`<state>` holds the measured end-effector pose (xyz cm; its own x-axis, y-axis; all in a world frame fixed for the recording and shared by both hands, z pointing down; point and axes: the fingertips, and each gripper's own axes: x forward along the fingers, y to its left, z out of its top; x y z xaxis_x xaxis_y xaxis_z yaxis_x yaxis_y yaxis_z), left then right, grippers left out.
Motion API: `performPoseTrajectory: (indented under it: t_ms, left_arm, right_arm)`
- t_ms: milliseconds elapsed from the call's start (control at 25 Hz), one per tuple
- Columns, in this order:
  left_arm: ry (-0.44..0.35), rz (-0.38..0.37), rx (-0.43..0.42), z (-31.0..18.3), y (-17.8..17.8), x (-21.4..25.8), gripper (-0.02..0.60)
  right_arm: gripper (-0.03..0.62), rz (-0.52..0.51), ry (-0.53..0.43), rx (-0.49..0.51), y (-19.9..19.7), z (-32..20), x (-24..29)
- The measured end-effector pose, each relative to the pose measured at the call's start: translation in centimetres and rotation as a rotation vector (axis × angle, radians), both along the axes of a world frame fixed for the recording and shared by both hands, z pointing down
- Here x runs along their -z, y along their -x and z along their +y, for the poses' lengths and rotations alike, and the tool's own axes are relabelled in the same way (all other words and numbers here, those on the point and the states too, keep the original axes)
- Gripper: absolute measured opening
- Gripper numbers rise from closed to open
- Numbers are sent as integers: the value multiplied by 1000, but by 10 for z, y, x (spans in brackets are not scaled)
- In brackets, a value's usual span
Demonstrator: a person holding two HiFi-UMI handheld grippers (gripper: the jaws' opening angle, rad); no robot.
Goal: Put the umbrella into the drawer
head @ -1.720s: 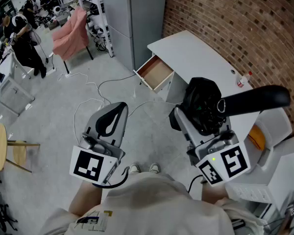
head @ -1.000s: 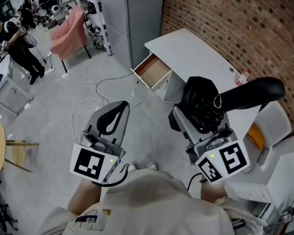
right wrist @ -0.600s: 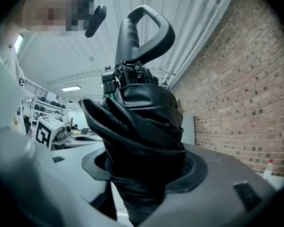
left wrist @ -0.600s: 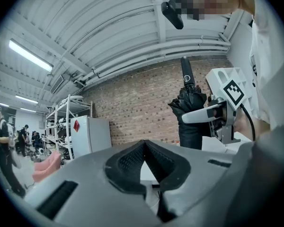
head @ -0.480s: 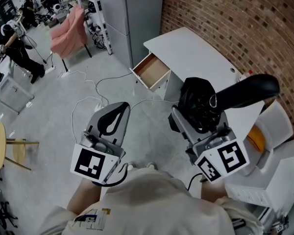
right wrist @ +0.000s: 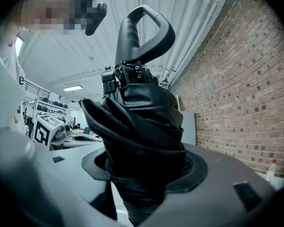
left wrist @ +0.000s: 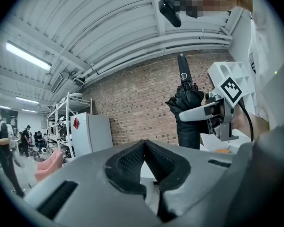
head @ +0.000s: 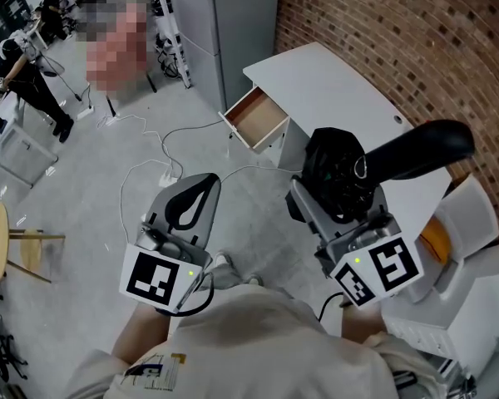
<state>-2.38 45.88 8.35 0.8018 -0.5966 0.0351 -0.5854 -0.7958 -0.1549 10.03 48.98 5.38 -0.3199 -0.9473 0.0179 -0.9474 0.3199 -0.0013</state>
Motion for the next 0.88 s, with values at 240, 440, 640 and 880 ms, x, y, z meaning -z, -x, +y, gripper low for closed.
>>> performPoseTrajectory:
  t_ms: [240,440,640,880]
  left_arm:
    - [12,-8,12,-16,2,-9,8]
    - [-1,8,11,-39,-2,-15,8]
    - [7,11,10,-78,-3,-27,8]
    - [16,15,16,-131,-7,-31,8]
  right_arm:
    - [281,5,14,16,1,-19,-10]
    - [281,12,32,13,-1,-43,-25]
    - [281,35,45,3,-2,-80,-37]
    - [281,54,71,14,-5,-131,-44]
